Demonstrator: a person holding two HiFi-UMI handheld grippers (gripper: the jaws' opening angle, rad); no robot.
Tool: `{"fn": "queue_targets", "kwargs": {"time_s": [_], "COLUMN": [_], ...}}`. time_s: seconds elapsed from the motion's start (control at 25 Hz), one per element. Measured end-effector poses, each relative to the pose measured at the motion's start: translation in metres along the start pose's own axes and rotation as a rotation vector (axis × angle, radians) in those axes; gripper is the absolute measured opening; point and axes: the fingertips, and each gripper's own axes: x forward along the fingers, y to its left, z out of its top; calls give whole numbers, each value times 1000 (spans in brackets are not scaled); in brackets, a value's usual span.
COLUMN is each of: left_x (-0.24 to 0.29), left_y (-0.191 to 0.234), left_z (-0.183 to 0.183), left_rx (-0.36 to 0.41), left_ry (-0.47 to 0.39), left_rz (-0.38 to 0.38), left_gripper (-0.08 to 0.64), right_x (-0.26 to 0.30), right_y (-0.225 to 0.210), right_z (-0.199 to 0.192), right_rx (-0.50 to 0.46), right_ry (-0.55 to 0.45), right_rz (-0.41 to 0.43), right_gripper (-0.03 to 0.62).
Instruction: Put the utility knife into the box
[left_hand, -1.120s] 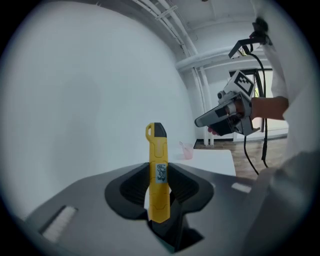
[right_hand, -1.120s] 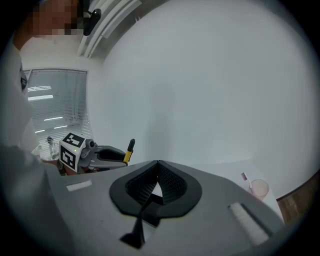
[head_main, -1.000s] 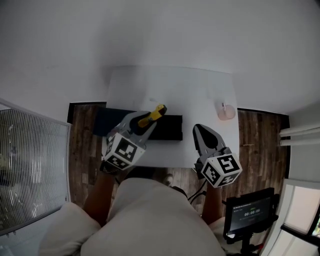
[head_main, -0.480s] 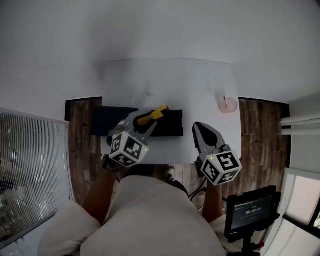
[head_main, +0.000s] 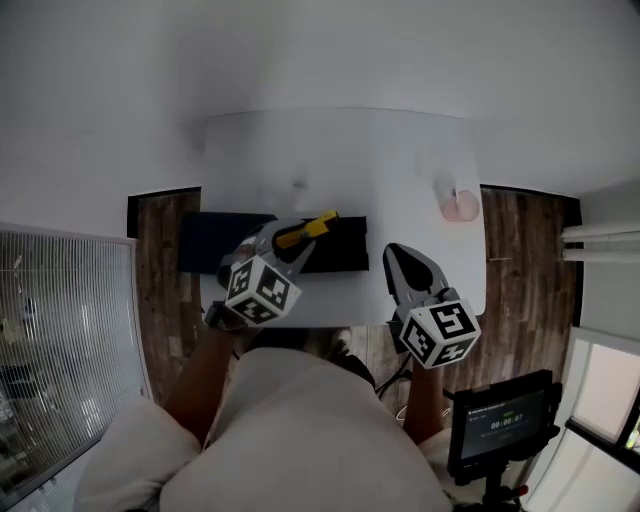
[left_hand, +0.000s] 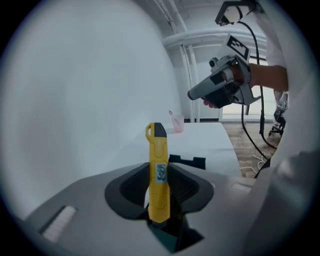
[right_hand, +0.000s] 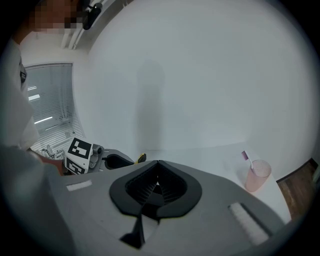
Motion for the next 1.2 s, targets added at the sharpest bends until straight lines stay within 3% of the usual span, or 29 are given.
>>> {"fn": "queue_targets", "kwargs": {"time_s": [0.44, 0.76, 1.2], "left_x": [14, 27, 45], "left_y": [-19, -38, -54], "left_z": [-15, -37, -57], "left_rx": [-10, 61, 61], "left_ry": [41, 121, 207], "left_rz": [-78, -133, -185], "left_gripper": [112, 112, 112], "right_x": [1, 4, 5], "right_y": [0, 2, 5], "right_z": [-19, -30, -36], "right_rx": [17, 32, 57], "right_ry": [48, 75, 78], "right_rz": [-15, -13, 2], "right_gripper": [2, 2, 3]}}
